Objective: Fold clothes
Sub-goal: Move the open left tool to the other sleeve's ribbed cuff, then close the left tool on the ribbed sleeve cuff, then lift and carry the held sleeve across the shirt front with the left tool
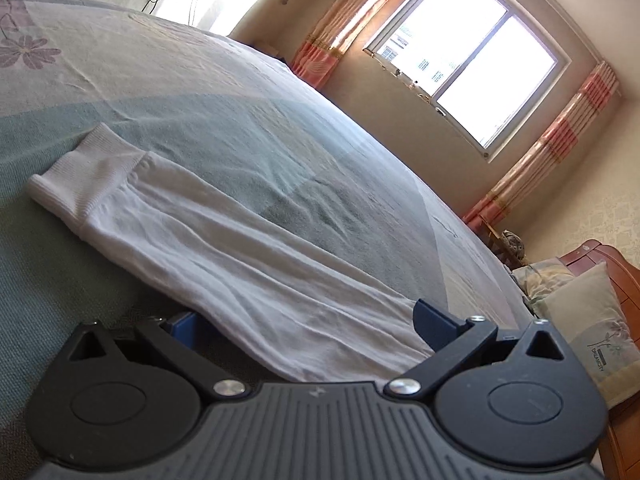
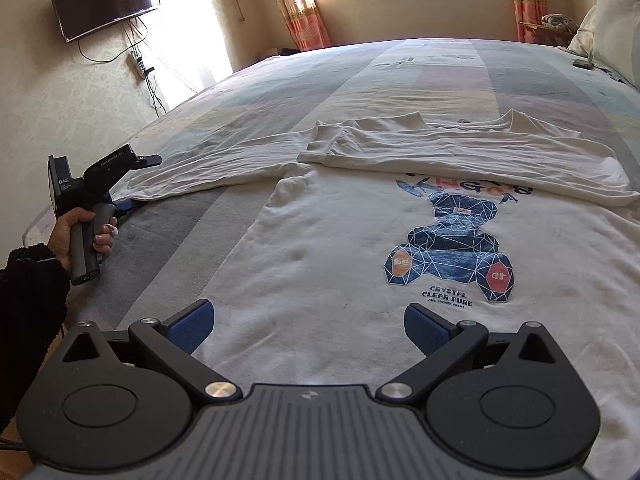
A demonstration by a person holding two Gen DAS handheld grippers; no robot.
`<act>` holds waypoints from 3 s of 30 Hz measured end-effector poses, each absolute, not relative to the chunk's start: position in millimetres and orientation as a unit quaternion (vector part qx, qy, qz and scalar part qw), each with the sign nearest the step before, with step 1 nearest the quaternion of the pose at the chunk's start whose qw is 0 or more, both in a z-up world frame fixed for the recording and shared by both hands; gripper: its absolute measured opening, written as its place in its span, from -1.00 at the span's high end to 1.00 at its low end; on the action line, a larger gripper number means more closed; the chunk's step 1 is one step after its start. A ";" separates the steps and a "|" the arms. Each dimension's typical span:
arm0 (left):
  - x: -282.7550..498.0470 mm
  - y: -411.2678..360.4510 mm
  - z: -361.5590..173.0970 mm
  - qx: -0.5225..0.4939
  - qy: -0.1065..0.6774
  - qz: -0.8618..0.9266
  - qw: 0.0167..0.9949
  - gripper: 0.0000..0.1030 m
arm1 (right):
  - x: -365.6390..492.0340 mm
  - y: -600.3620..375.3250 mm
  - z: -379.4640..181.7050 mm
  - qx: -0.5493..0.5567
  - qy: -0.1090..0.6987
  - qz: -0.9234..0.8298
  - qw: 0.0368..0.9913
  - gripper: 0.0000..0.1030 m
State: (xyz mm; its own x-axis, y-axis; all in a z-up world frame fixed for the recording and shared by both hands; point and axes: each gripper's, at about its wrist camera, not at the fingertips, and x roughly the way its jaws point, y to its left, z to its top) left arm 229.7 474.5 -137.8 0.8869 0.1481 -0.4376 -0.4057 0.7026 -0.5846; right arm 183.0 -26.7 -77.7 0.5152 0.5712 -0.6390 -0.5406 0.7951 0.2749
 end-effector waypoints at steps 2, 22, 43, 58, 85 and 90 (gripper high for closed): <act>231.0 481.5 -139.5 -0.356 0.165 0.178 0.902 -0.99 | 181.2 -26.5 -75.8 0.016 0.371 0.318 0.872 -1.00; 256.9 463.7 -90.6 -0.329 0.154 0.168 0.917 -0.99 | 164.0 -26.2 -74.8 -0.018 0.373 0.333 0.866 -1.00; 306.6 342.2 0.4 -0.219 0.209 0.106 0.947 -0.99 | 132.7 -76.2 -69.8 -0.083 0.381 0.322 0.863 -1.00; 347.5 242.3 43.8 -0.186 0.236 0.044 0.953 -0.99 | 127.9 -108.4 -71.6 -0.055 0.385 0.332 0.859 -1.00; 403.5 134.4 50.2 -0.143 0.291 0.006 0.946 -0.99 | 134.8 -167.9 -73.9 -0.009 0.383 0.338 0.860 -1.00; 412.7 114.3 46.7 -0.120 0.313 0.002 0.942 -0.99 | 137.0 -172.7 -71.3 -0.001 0.377 0.341 0.861 -1.00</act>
